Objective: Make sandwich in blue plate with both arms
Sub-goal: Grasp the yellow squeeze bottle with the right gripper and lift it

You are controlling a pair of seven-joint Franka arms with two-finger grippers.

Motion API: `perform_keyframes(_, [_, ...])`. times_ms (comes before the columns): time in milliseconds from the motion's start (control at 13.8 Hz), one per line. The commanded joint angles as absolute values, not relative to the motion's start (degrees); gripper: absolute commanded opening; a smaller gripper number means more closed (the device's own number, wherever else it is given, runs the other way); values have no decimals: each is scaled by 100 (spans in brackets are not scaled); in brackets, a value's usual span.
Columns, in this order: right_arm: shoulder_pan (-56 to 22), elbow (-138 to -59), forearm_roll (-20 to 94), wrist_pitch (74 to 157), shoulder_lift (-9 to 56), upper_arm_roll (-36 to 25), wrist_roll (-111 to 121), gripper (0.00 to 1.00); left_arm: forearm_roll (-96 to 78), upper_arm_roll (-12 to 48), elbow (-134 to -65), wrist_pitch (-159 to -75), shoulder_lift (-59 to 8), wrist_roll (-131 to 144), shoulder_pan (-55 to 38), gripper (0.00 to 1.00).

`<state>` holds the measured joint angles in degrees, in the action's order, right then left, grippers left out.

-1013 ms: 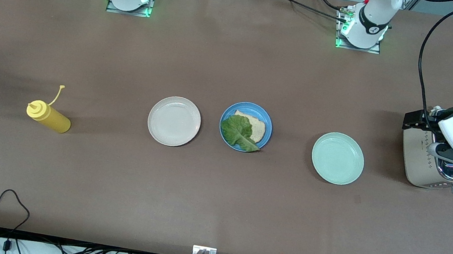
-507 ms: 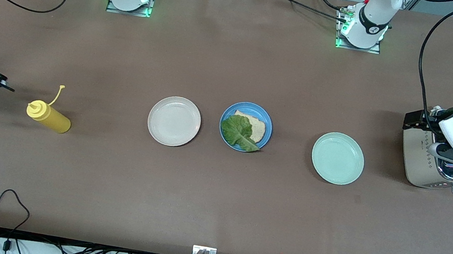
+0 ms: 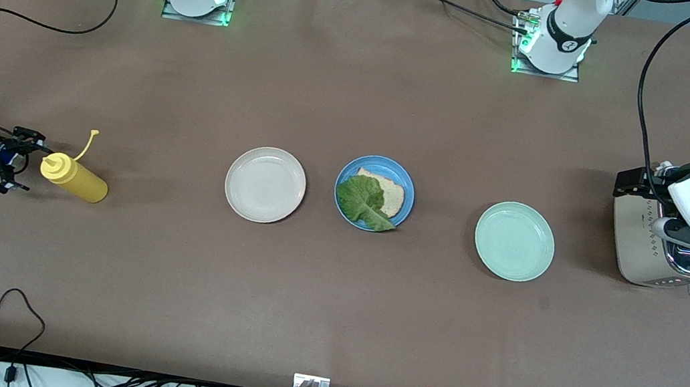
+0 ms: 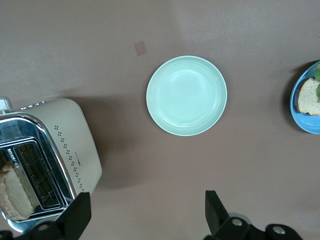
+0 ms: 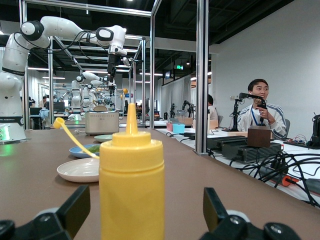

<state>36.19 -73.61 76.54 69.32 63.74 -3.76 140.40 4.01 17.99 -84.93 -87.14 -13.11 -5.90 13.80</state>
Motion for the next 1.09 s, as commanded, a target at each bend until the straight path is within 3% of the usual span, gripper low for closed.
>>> perform_keyframes(0, [3665, -6726, 7690, 6803, 6906, -308, 14202, 100, 475, 1837, -8490, -8640, -1222, -650, 1485, 100])
perform_keyframes(434, [3525, -6557, 7699, 6785, 7347, -281, 14423, 100, 527, 1837, -8552, -8640, -1204, -659, 1494, 100])
perform_keyframes(1013, [3182, -6618, 7734, 6776, 7348, -264, 14405, 100, 536, 1811, -8701, -8640, -1213, -668, 1503, 100])
